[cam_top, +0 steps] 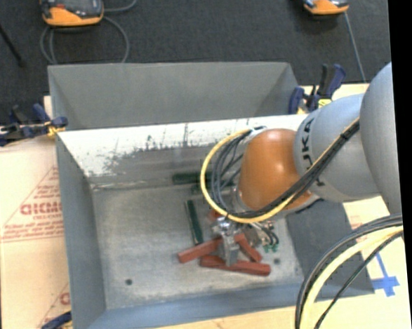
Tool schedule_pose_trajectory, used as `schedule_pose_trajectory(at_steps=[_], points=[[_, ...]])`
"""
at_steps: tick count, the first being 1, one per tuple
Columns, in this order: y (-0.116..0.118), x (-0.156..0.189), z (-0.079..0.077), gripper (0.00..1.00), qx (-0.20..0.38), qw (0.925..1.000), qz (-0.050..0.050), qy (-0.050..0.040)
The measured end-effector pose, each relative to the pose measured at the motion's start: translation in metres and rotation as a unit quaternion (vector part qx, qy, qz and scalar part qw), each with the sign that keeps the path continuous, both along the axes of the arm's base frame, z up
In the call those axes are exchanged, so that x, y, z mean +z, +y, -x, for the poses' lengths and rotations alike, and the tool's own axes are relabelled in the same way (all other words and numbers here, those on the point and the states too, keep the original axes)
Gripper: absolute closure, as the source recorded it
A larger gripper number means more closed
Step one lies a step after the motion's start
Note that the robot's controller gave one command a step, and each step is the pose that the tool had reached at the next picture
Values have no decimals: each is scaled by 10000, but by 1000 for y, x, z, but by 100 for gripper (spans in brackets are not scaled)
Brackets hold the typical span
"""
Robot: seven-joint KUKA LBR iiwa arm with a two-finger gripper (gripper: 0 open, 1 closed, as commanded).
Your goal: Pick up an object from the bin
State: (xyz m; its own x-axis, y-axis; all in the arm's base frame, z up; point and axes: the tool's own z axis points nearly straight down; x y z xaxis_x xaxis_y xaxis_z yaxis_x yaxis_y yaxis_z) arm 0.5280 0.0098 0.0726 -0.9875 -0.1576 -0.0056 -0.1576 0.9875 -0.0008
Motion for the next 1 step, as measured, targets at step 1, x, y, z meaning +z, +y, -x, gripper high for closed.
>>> schedule_pose_trajectory(at_steps=[1], points=[[-17,165,4,100,-18,10000,8,-32]])
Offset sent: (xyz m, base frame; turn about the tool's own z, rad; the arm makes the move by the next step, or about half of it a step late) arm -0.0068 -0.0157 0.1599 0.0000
